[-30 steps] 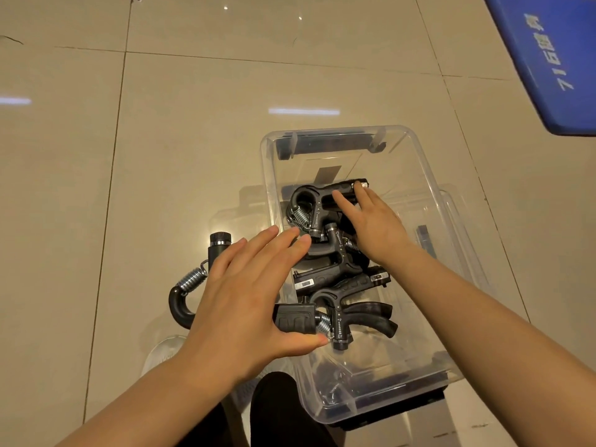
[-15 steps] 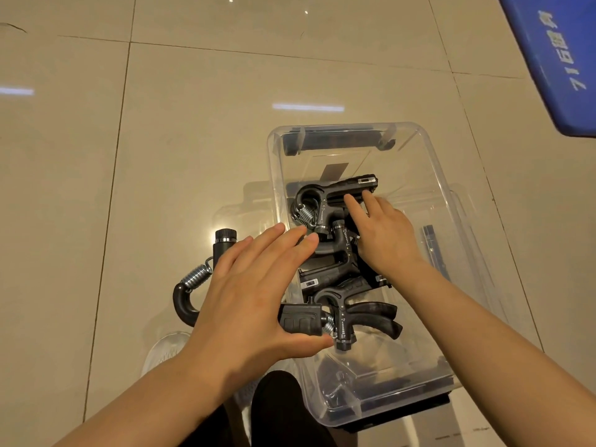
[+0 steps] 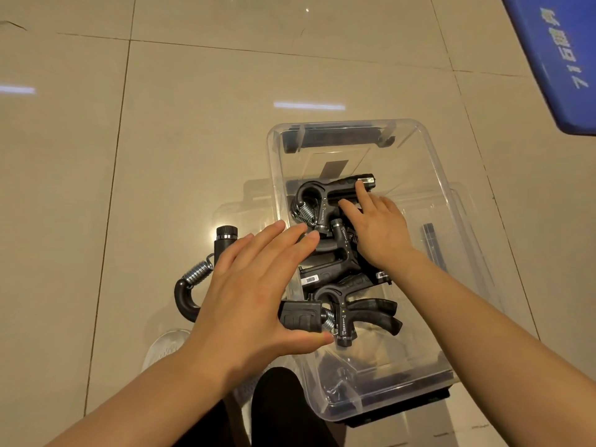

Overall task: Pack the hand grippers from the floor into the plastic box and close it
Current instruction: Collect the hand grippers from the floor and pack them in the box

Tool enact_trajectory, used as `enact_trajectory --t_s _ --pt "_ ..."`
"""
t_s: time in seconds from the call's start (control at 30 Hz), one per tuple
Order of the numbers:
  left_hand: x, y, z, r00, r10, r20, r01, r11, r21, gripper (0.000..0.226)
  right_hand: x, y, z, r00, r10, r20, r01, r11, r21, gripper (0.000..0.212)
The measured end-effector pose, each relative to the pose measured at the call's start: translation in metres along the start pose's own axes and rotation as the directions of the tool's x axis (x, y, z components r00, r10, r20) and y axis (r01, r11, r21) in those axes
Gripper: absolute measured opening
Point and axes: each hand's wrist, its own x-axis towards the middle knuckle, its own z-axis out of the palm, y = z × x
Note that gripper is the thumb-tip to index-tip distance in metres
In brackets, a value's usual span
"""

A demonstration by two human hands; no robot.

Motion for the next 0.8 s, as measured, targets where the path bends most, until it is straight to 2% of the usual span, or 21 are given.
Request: enact_trajectory --t_s 0.1,0.23,0.4,0.47,0.6,0.67,0.8 --pt "0.0 -0.001 0.0 1.0 0.009 0.001 -0.009 1.0 -0.006 0.097 0.0 -0.001 0.002 0.999 0.038 -0.013 -0.037 0.997 0.062 0.076" --pt "0.0 -0.003 0.001 1.0 0.024 -0.006 -0.024 1.0 0.0 0.097 -0.001 0.012 -0.005 1.0 -0.012 -0.012 0.014 0.992 0.126 0.074" --pt "0.0 -0.003 0.002 1.0 0.024 -0.01 -0.024 1.0 -0.003 0.096 -0.01 0.01 -0.003 0.997 0.067 -0.045 -0.054 0.971 0.233 0.069" --pt "-0.001 -0.003 0.002 1.0 0.027 -0.012 -0.027 1.0 -0.006 0.096 -0.008 0.007 -0.001 0.998 0.07 -0.007 -0.067 0.976 0.206 0.062" --pt "-0.001 -0.004 0.002 0.999 0.031 -0.009 -0.031 0.999 -0.012 0.096 0.0 0.001 -0.01 0.995 0.098 -0.01 -0.097 0.991 0.089 0.026" --pt "-0.002 -0.005 0.003 0.999 0.033 -0.011 -0.033 0.999 -0.012 0.096 -0.001 -0.002 -0.012 0.994 0.096 -0.047 -0.096 0.995 0.004 0.022" --pt "0.0 -0.006 0.003 0.999 0.034 -0.026 -0.034 0.999 -0.009 0.097 -0.011 -0.006 -0.016 0.976 0.145 -0.16 -0.136 0.988 0.067 0.021"
